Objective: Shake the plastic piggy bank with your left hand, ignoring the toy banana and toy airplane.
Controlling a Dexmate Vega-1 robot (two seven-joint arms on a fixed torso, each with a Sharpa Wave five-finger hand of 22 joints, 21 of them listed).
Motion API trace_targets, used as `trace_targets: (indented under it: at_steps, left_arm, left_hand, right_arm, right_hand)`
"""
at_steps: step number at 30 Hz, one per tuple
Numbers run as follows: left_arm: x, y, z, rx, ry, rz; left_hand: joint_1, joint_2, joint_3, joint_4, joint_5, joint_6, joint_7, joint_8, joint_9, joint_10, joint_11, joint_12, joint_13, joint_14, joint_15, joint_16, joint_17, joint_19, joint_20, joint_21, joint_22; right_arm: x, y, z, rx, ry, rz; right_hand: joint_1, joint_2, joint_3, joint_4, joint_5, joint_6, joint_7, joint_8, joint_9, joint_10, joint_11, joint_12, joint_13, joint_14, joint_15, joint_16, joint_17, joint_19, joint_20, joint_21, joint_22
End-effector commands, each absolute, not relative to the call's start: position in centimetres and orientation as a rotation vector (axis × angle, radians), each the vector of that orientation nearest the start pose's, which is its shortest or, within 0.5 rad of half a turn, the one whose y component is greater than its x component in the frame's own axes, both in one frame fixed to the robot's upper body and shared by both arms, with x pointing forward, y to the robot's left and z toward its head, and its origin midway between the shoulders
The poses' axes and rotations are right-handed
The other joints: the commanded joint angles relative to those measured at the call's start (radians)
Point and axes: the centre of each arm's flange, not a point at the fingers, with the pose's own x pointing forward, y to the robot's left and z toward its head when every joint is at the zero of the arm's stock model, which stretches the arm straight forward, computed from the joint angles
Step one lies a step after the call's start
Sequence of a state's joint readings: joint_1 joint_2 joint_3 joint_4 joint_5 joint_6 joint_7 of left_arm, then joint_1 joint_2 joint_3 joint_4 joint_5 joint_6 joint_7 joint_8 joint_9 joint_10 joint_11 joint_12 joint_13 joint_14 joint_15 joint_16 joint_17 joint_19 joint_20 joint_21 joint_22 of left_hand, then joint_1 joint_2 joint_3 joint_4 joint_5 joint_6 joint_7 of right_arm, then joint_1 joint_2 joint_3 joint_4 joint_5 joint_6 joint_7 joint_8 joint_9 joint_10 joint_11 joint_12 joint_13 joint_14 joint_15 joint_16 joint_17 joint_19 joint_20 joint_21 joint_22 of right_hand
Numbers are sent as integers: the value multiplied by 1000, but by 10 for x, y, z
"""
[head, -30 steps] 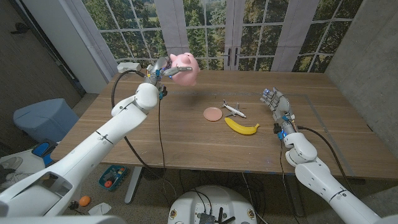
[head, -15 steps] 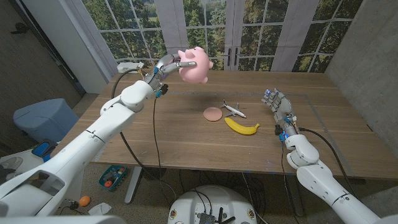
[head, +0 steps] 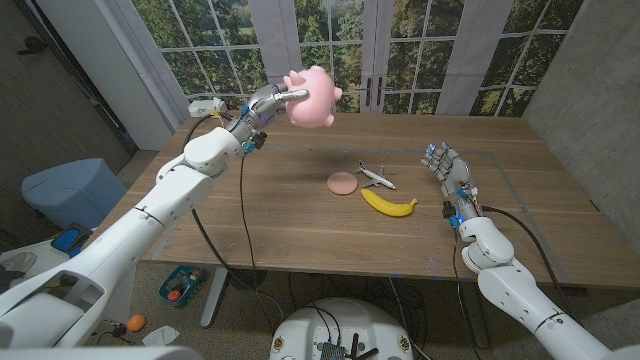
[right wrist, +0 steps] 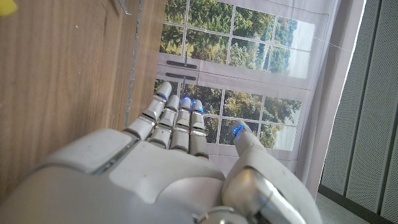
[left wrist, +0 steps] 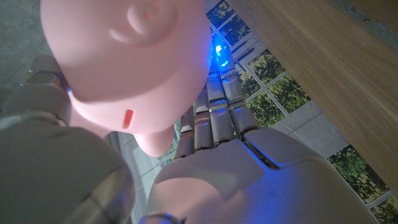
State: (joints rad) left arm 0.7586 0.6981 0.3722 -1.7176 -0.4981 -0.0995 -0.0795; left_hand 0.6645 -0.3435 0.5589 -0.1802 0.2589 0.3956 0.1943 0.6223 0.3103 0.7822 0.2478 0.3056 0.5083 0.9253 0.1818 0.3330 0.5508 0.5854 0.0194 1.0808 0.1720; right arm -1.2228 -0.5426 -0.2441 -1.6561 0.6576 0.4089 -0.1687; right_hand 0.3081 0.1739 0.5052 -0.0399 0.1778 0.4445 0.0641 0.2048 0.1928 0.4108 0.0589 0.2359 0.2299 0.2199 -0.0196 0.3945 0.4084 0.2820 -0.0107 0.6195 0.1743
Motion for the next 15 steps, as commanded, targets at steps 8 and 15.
trace_targets:
  at_steps: [8, 15]
  left_arm:
    - [552, 227, 113, 681, -727, 98]
    - [541, 212, 108, 861, -743, 395]
  left_hand:
    - [442, 451, 41, 3, 116, 364, -187, 120, 9, 430, -421, 0, 251, 314, -415, 2, 78, -80, -114, 7, 3]
    - [441, 450, 40, 4, 115, 366, -191, 119, 8, 432, -424, -1, 252, 316, -415, 0, 77, -78, -115, 7, 3]
  right_arm:
    - [559, -298, -88, 192, -667, 88]
    - [560, -297, -87, 191, -668, 92]
  right_hand:
    - [-2, 6, 5, -5, 6, 9, 0, -3, 4, 4, 0, -2, 5, 9, 4, -6, 2, 6, -1, -2, 3]
    - [-2, 6, 5, -5, 6, 9, -2, -3, 4, 3, -1, -2, 5, 8, 4, -7, 2, 6, -1, -3, 3]
